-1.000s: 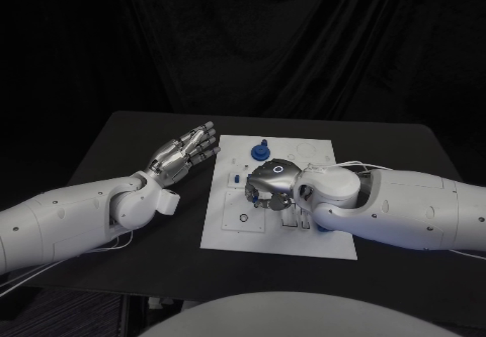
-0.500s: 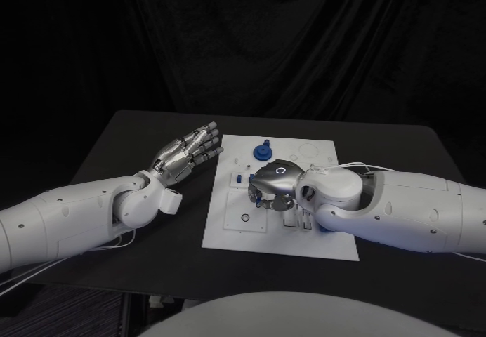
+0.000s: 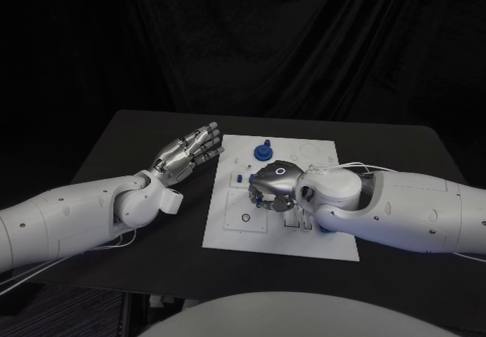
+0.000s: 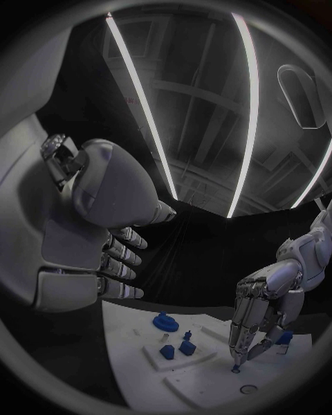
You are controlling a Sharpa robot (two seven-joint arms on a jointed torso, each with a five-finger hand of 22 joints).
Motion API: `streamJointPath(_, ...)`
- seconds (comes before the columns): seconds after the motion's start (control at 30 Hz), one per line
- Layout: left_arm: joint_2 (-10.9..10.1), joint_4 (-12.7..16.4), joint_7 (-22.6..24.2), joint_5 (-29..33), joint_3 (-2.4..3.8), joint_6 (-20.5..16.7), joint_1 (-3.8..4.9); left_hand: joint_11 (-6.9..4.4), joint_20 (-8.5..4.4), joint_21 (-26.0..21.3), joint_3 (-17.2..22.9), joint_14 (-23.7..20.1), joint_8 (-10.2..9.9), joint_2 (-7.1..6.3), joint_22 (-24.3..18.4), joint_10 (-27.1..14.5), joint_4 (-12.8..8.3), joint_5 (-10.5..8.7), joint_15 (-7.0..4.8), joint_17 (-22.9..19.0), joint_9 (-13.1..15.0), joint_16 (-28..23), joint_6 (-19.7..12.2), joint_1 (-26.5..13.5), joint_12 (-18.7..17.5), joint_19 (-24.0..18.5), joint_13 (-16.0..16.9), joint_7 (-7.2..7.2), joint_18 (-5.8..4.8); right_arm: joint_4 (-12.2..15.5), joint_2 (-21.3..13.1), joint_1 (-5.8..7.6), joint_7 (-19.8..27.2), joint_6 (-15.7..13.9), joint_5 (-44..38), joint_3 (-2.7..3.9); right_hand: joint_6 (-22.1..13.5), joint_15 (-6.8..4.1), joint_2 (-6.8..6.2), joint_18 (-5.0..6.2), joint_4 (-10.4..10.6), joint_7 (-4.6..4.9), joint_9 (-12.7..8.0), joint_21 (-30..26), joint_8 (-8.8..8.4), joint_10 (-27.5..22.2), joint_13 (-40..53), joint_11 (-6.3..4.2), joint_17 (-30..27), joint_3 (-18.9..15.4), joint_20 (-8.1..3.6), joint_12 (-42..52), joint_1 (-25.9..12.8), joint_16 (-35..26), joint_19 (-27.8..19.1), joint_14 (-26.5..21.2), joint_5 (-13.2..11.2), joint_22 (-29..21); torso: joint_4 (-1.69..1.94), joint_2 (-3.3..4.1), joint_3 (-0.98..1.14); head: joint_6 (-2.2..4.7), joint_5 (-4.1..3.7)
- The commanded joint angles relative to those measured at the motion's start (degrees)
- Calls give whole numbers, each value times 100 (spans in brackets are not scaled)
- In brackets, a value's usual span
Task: Assemble the parts on the task board
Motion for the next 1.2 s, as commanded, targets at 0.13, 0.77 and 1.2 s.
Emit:
streamJointPath(0.13,12,2,790,33,6,61,-8,17,15,24,-3,-17,-6,12,-8,-13,-34,30,38,4,-6,30,-6,62,0,-9,2,31,92,-25,17,-42,-77,104,-57,2,-30,4,-5,5,-38,3,7,-11,-44,9,4,5,-13,-9,-1,-8,1,-37,16,16,-35,793,7,5,-1,-1,-7)
streamJointPath(0.77,25,-21,766,33,6,77,-18,-6,15,26,13,-16,-5,17,-10,-18,-72,76,39,4,-5,31,-6,98,-1,-7,3,89,91,-124,49,-143,-75,163,-57,2,-53,1,-5,11,-60,-1,10,-33,-67,-7,-9,6,-36,11,-1,-32,8,-60,0,-2,-40,787,7,-7,4,-1,19)
streamJointPath(1.2,46,-59,754,33,6,92,-35,-23,14,26,32,-19,0,20,-22,-28,-110,109,38,3,-2,30,11,131,-11,-10,0,133,92,-121,31,-148,-5,20,-57,2,-1969,35,-191,124,159,-599,-626,-820,-700,-1478,-196,184,-444,-442,65,-551,-378,-453,-383,-361,-1377,599,8,-6,3,-1,11)
